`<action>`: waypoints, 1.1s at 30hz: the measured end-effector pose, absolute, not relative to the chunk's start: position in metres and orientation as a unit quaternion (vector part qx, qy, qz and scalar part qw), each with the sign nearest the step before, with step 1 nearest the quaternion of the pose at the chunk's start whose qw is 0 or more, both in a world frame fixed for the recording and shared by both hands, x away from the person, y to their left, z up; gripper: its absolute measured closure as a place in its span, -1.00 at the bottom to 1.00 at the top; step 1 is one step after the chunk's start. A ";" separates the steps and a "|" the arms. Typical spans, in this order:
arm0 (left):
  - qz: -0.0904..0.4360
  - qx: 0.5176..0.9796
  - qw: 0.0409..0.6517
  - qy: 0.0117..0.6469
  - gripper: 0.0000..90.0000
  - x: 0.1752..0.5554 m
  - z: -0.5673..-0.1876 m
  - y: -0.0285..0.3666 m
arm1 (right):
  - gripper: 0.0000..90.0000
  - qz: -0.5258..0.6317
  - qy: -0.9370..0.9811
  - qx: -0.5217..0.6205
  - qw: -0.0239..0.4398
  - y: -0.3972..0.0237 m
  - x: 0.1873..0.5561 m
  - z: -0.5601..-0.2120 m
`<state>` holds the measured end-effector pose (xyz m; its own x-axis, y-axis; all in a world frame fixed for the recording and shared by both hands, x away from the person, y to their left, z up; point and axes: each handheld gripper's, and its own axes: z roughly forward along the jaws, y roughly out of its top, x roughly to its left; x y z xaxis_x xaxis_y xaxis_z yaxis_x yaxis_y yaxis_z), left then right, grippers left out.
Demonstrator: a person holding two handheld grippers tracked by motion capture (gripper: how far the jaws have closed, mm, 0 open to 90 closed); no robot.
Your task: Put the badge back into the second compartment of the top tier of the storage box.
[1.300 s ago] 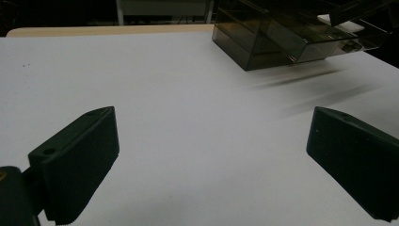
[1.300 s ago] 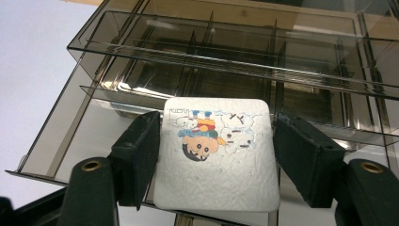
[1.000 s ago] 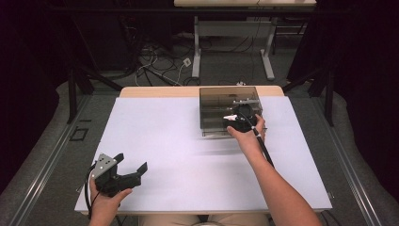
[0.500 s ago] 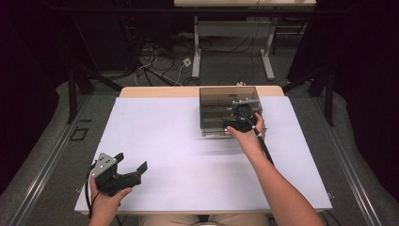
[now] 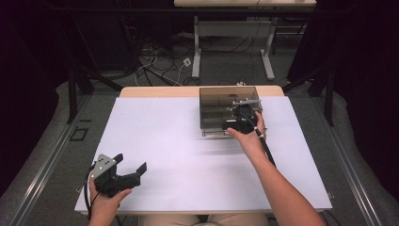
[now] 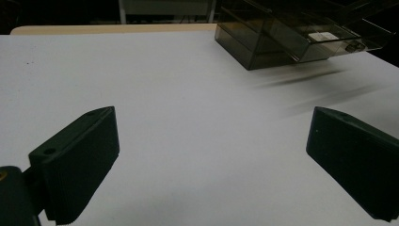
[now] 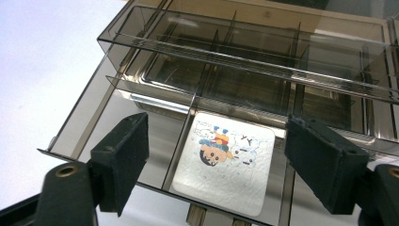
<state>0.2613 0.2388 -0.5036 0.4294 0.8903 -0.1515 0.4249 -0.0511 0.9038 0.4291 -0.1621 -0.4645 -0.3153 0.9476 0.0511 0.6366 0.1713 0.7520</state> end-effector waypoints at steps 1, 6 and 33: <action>0.236 0.683 0.497 0.481 -0.93 0.261 -0.504 0.239 | -0.51 0.351 0.732 0.540 0.222 -0.162 0.429 -0.464; 0.237 0.686 0.493 0.479 -0.93 0.261 -0.504 0.238 | -0.58 0.357 0.731 0.536 0.225 -0.164 0.426 -0.461; 0.232 0.677 0.497 0.491 -0.93 0.262 -0.506 0.242 | -0.65 0.400 0.743 0.473 0.254 -0.166 0.396 -0.445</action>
<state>0.2623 0.2421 -0.5060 0.4101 0.8955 -0.1730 0.4338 -0.0246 0.9007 0.3965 -0.1655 -0.4447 -0.4232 0.9060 0.0006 0.4986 0.2323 0.8351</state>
